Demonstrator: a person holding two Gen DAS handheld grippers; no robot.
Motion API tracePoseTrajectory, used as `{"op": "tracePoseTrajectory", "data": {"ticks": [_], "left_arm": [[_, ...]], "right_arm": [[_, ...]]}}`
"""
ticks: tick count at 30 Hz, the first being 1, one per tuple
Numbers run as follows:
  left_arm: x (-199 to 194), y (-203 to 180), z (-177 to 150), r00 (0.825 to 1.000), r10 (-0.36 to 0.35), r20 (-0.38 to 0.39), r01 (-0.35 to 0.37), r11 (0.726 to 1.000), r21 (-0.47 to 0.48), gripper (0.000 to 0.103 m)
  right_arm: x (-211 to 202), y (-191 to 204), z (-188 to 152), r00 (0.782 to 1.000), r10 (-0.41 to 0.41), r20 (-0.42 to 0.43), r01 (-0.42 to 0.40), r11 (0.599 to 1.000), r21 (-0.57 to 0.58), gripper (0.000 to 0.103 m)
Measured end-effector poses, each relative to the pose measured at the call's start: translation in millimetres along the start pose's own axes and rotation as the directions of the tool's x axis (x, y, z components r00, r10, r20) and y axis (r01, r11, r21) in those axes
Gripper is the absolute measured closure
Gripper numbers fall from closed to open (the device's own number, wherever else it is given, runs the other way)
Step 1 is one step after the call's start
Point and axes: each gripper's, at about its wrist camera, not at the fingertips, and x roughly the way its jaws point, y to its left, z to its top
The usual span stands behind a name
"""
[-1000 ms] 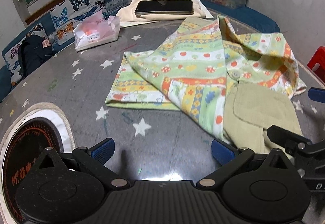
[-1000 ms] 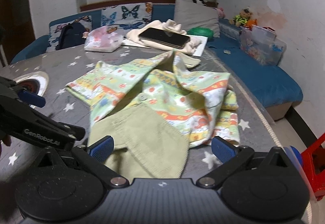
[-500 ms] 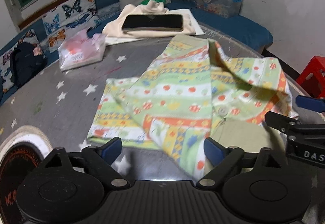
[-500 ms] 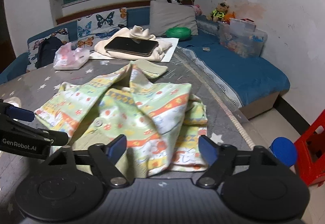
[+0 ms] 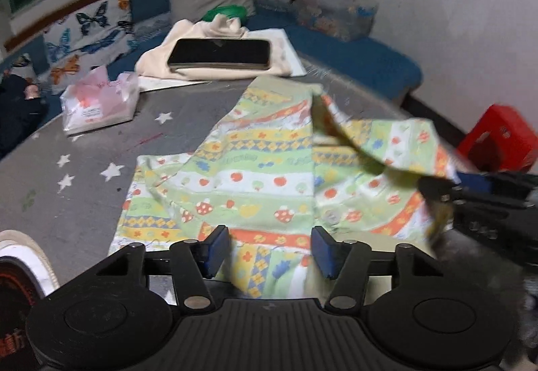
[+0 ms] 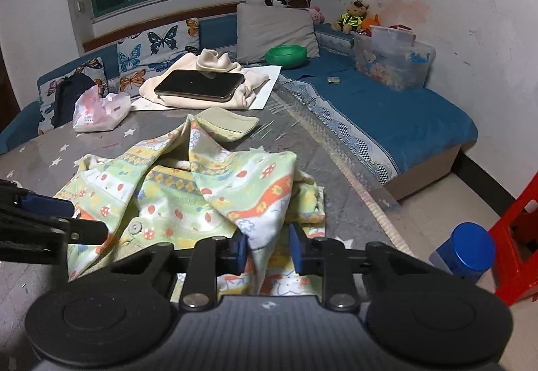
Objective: Fold clothes
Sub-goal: 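Close both grippers on the shirt's collar edge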
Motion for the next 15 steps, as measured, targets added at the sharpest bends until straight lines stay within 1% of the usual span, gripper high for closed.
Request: {"op": "tracePoseTrajectory", "data": {"ticks": [1,3,7,8,10,11,12,13,14,15], "left_arm": [[-1,-2,0,1.0,-0.001,0.006,0.0,1.0,0.017,0.041],[0,-7,-1,1.0,0.005,0.011,-0.005,0.999,0.044,0.03],[10,-14,-4,0.999,0.04,0.004,-0.04,0.996,0.081,0.029],[14,-14,-4,0.999,0.05,-0.001,-0.05,0.995,0.089,0.031],[20,-12,-6,0.998,0.061,-0.008,-0.06,0.993,0.098,0.045],[21,-10,-7,0.998,0.06,-0.011,-0.058,0.993,0.099,0.056],[22,-7,-8,0.999,0.051,-0.012,-0.05,0.994,0.098,0.064],[22,-4,-9,0.999,0.044,-0.012,-0.043,0.995,0.096,0.068],[21,-1,-8,0.999,0.038,-0.01,-0.036,0.995,0.092,0.078],[19,1,-8,0.999,0.034,-0.009,-0.033,0.995,0.089,0.083]], "right_arm": [[1,-1,0,1.0,-0.001,-0.002,0.001,1.0,0.002,0.079],[2,-2,0,1.0,-0.003,-0.005,0.003,1.0,0.007,0.079],[5,-3,-1,1.0,0.007,-0.021,-0.007,1.0,0.015,0.076],[5,-3,-1,1.0,0.008,-0.024,-0.008,1.0,0.014,0.075],[6,-4,-2,1.0,0.009,-0.03,-0.009,1.0,0.014,0.074],[7,-4,-3,0.999,0.01,-0.033,-0.01,1.0,0.013,0.073],[8,-4,-3,0.999,0.011,-0.035,-0.011,1.0,0.013,0.073],[9,-4,-4,0.999,0.011,-0.037,-0.01,1.0,0.007,0.073],[9,-4,-4,0.999,0.011,-0.037,-0.011,1.0,0.003,0.073],[9,-3,-5,0.999,0.011,-0.034,-0.011,1.0,-0.001,0.075]]}}
